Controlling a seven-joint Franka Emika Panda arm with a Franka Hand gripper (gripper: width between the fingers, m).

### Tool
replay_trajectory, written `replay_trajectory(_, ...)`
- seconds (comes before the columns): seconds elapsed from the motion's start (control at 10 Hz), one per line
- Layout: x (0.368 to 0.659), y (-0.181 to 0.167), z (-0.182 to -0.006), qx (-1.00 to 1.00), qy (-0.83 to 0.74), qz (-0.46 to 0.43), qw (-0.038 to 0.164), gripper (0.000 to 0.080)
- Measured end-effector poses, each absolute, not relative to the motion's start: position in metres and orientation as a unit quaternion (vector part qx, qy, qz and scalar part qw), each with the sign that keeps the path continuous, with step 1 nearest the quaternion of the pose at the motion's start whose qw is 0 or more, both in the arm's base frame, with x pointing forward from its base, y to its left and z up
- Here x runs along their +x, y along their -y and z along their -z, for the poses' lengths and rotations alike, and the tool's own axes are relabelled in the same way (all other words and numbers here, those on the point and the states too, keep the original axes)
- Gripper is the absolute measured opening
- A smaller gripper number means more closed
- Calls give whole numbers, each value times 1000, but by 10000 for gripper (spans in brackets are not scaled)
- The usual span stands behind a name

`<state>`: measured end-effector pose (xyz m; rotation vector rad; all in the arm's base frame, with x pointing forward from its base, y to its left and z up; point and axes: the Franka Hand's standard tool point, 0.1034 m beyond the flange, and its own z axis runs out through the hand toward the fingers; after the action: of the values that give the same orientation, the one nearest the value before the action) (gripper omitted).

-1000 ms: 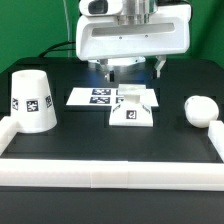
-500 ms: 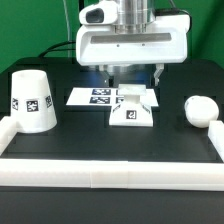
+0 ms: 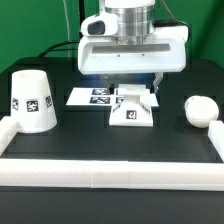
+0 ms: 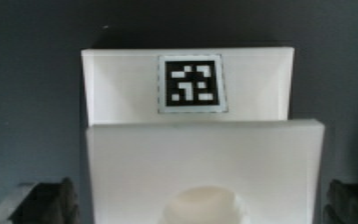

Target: Assemble lamp

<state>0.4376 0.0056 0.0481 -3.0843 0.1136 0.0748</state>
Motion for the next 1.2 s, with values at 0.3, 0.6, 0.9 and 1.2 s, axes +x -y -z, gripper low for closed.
replay_trajectory(0.3,438,-5,-47,-999,-30,-24,27,531)
replay_trajectory(0.6,438,-6,-47,-999,-30,-24,27,531)
replay_trajectory(0.9,438,-6,-47,-999,-30,-24,27,531)
replay_trajectory(1.2,462,-13,-48,-999,-19,-16,30,532)
